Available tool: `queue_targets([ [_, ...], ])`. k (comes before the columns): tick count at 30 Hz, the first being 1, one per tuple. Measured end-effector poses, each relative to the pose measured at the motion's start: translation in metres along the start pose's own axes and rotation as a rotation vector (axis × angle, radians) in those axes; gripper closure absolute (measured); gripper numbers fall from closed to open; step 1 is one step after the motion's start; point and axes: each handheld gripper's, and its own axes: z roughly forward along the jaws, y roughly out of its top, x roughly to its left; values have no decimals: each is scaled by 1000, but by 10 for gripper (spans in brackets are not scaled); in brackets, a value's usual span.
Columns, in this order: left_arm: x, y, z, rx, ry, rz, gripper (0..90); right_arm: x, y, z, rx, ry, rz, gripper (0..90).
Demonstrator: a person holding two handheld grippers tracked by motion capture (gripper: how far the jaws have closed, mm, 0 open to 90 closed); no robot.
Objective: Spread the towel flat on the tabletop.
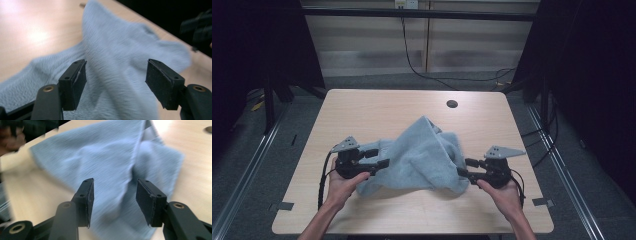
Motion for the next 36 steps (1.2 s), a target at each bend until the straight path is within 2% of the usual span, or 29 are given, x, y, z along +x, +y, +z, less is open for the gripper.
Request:
queue_targets([
  [1, 3, -3, 4, 25, 7, -2, 325, -13, 7, 14, -3, -27, 10, 546],
  [2, 6, -6, 8, 47, 16, 4, 322, -18, 11, 22, 4, -37, 15, 547],
  [3, 9, -8, 10, 61, 14, -11, 313, -24, 15, 29, 11, -50, 10, 549],
  [4, 9, -8, 10, 61, 14, -11, 308, -24, 15, 29, 11, -50, 10, 549],
  [5, 6, -6, 10, 56, 11, 6, 310, -33, 24, 44, 22, -66, 17, 550],
  [6, 6, -6, 10, 56, 11, 6, 308, -33, 24, 44, 22, -66, 17, 550],
  [7, 4, -1, 13, 47, -6, 1, 306, -40, 30, 58, 48, -85, 22, 518],
  [8, 4, -1, 13, 47, -6, 1, 307, -40, 30, 58, 48, -85, 22, 518],
  [9, 2, 1, 15, 47, -10, 2, 307, -44, 32, 65, 60, -81, 28, 504],
  [11, 2, 5, 22, 67, -5, 14, 306, -48, 35, 85, 109, -103, 30, 443],
  [13, 5, 5, 29, 74, 10, 1, 308, -49, 34, 91, 114, -96, 33, 432],
  [14, 6, 1, 34, 91, -4, -16, 309, -48, 32, 101, 121, -72, 44, 406],
  [15, 5, 0, 36, 104, 3, 0, 310, -47, 31, 106, 133, -66, 40, 401],
  [17, 5, -1, 37, 112, 12, 2, 320, -45, 30, 111, 152, -59, 34, 399],
  [18, 7, -2, 38, 121, 3, -11, 378, -43, 27, 116, 159, -30, 38, 435],
  [19, 7, -3, 39, 122, -7, -23, 378, -43, 27, 116, 159, -30, 38, 435],
  [20, 6, -4, 37, 125, -13, -5, 542, -41, 26, 117, 176, -29, 26, 643],
  [21, 6, -4, 37, 125, -13, -5, 646, -40, 27, 116, 170, -32, 32, 733],
  [22, 5, -4, 35, 112, -12, 0, 646, -40, 27, 116, 170, -32, 32, 733],
  [23, 5, -4, 33, 101, -16, -8, 763, -39, 29, 109, 137, -60, 39, 805],
  [24, 5, -3, 30, 93, -30, -16, 763, -39, 29, 109, 137, -60, 39, 805],
  [25, 5, -3, 26, 80, -28, -10, 786, -39, 30, 105, 121, -59, 44, 815],
  [27, 5, 0, 17, 38, -49, -20, 806, -40, 35, 93, 103, -75, 32, 823],
  [28, 7, 4, 7, -4, -32, -25, 811, -43, 41, 79, 65, -93, 36, 824],
  [30, 10, 7, 3, -21, -39, -37, 813, -46, 49, 64, 21, -109, 46, 824],
  [31, 12, 10, -1, -42, -41, -44, 813, -46, 49, 64, 21, -109, 46, 824],
  [34, 19, 21, -12, -94, -25, -63, 816, -54, 62, 42, -28, -157, 49, 825],
  [35, 20, 25, -15, -105, -15, -63, 816, -59, 71, 28, -71, -200, 63, 827],
  [36, 22, 28, -19, -122, -9, -60, 816, -59, 71, 28, -71, -200, 63, 827],
])
